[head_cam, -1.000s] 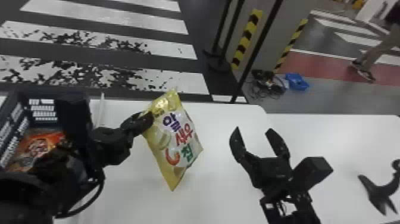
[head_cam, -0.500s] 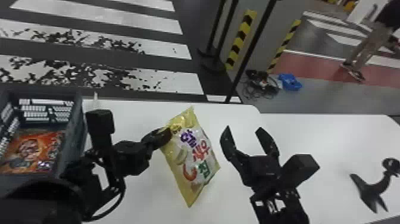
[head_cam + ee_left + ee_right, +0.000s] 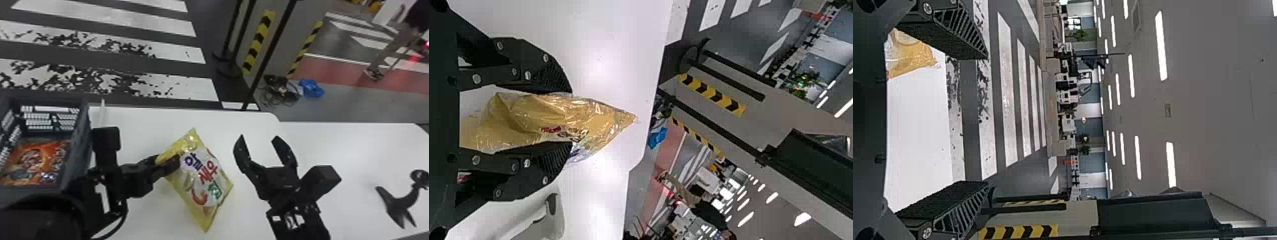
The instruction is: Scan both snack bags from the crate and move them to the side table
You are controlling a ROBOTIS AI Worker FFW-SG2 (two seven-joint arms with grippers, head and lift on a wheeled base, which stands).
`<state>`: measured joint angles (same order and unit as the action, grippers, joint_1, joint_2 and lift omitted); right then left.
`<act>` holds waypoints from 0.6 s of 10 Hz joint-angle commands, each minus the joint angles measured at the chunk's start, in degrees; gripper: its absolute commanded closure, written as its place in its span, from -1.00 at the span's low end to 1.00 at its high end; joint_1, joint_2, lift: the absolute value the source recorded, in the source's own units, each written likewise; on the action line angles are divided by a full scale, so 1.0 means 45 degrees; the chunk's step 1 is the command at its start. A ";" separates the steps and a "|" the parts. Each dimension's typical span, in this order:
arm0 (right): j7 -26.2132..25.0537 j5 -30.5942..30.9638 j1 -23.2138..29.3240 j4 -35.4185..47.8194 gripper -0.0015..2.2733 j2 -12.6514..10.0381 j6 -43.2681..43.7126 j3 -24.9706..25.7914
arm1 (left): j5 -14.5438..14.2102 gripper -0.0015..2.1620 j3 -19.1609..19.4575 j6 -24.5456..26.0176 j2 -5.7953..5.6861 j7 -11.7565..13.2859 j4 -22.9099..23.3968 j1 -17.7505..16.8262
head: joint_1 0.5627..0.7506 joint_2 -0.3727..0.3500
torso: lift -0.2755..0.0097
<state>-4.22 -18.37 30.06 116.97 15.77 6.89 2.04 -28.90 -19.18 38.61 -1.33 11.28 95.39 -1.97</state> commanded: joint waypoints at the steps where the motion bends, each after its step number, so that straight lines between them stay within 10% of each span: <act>1: 0.0000 0.0020 0.0136 0.0198 -0.92 0.0051 -0.0039 0.0036 | 0.0251 -0.98 -0.0075 0.0396 -0.0017 -0.0359 0.0247 -0.0030 | 0.41 -0.94 | 0.26; 6: 0.0039 0.0176 0.0370 0.0550 -0.92 0.0129 -0.0703 -0.0004 | 0.2790 -0.98 -0.0583 0.1490 -0.0486 -0.1687 0.1908 0.0028 | 0.41 -0.94 | 0.26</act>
<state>-4.04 -17.57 31.68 119.26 16.34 3.93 2.02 -18.11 -21.27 45.65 -2.98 3.88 102.27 -2.61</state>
